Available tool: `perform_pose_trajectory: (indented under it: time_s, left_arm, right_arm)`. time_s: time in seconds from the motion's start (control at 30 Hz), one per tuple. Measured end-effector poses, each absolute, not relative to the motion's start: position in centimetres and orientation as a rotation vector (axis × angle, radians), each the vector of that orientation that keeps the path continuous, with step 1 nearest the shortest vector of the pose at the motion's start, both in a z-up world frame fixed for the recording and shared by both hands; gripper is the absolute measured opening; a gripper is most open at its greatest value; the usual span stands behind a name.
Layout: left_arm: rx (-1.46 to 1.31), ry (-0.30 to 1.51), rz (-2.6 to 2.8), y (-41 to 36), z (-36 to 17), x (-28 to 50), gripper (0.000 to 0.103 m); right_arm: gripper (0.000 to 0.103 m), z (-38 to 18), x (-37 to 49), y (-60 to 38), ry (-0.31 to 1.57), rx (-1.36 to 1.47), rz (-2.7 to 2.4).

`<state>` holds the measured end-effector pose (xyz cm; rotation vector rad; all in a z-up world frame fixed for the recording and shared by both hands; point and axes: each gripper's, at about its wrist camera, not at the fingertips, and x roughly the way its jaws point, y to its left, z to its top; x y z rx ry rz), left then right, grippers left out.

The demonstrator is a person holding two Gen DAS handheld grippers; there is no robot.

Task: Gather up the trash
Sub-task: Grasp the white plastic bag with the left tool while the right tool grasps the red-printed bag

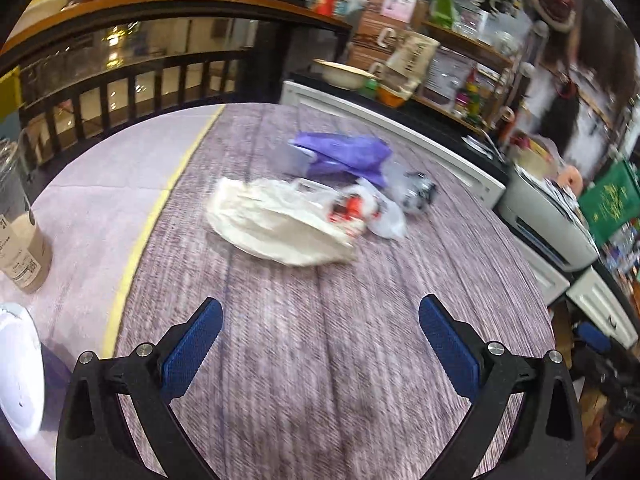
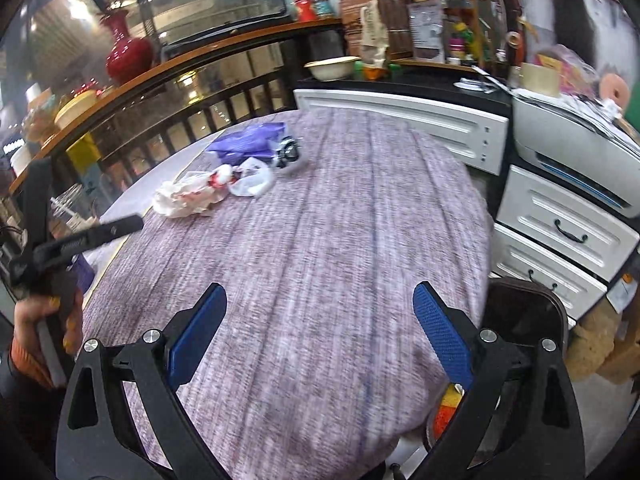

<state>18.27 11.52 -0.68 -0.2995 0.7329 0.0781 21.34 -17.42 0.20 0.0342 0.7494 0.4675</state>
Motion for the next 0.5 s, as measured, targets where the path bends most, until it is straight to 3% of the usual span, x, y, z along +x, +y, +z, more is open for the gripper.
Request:
perform_pose_trajectory:
  time_s: [0.4,0.5]
  left_arm:
    - [-0.571,0.748,0.066,15.4,-1.8,24.1,0.095]
    - [-0.589,0.788,0.064,15.2,-2.8,25.4,0.08]
  right_arm:
    - [0.093,-0.7,22.2,-15.6,0.786,0.002,0.479]
    - [0.093,-0.7,22.4,-15.3,0.787,-0.003,0.482]
